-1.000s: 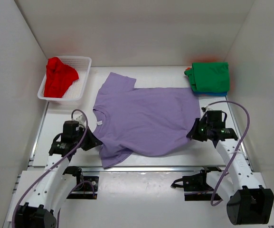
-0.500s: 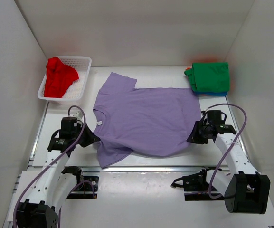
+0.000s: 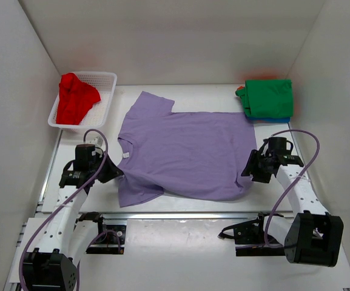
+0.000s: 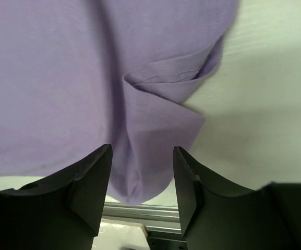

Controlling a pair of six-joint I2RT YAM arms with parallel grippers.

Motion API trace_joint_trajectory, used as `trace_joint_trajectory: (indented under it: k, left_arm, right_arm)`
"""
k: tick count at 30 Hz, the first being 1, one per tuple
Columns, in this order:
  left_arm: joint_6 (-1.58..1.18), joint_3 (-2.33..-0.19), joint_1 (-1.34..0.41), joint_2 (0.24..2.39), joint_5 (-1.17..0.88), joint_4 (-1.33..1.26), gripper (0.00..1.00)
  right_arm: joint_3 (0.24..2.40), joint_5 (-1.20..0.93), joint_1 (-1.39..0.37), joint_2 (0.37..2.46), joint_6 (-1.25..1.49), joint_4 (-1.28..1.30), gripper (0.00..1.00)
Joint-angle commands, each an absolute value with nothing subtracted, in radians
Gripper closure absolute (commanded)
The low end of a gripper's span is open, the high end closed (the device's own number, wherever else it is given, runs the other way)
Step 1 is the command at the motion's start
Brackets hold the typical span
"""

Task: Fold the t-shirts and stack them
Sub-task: Flatten out the tshirt

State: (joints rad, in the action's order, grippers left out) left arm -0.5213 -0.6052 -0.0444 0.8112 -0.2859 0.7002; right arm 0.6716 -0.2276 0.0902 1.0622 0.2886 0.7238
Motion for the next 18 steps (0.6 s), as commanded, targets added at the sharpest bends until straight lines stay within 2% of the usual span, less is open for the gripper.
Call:
trace_joint_trajectory:
  k: [1,4,10,18]
  left_arm:
    - [-0.492,-0.634,-0.029,0.807,-0.265,0.701,1.0]
    - [-0.482,-0.643,-0.026,0.801,-0.249,0.713,1.0]
    - [-0.454,-0.655,-0.015,0.793,-0.229,0.736,1.0]
    - [-0.488,-0.618,-0.024,0.784,-0.27,0.703,1.0]
  right_arm:
    - [0.693,-0.138,0.081,1.104,0.308,0.704,0.53]
    - [0.675,-0.16,0.077,1.132,0.333,0.681,0.54]
    - [0.693,-0.029,0.041,1.172,0.357,0.712,0.58]
    - [0.706,0.037,0.066,1.232,0.345,0.752,0.57]
